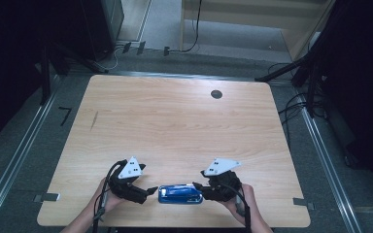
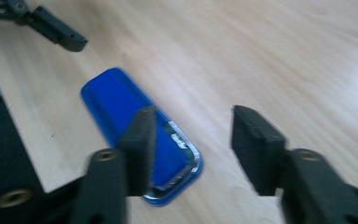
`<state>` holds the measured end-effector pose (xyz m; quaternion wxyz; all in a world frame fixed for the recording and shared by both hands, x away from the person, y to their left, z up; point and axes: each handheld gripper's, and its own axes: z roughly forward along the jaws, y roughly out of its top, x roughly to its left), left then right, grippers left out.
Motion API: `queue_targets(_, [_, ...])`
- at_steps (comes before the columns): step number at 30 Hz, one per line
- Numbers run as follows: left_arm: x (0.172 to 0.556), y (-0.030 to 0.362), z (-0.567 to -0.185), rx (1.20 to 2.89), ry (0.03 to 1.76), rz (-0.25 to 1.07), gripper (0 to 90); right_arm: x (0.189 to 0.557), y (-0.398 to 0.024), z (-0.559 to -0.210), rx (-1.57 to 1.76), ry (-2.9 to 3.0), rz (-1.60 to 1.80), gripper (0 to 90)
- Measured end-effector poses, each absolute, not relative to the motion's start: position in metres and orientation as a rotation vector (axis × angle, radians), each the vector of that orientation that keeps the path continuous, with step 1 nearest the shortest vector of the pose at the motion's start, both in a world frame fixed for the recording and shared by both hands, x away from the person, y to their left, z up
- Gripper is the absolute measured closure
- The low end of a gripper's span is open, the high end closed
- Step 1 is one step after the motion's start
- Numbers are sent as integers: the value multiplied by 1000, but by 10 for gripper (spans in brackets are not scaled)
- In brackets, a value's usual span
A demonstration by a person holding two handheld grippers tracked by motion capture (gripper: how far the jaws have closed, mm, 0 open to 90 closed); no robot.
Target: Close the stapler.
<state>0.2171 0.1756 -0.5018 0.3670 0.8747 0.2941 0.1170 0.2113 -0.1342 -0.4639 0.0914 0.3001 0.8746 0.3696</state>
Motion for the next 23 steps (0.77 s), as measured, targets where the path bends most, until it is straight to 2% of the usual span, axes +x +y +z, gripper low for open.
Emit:
queue_targets(5, [221,186,-498,2227,839,394,70,220,-156,-459,968,2498,1070,220])
queue_targets(14, [231,215,-494,2153,1031,542,27,245,-213,-469,1238,2304,1027,5])
queue_targets(23, [245,233,-504,2142,1170,602,23,257,-232,-493,1319,2300,921,0])
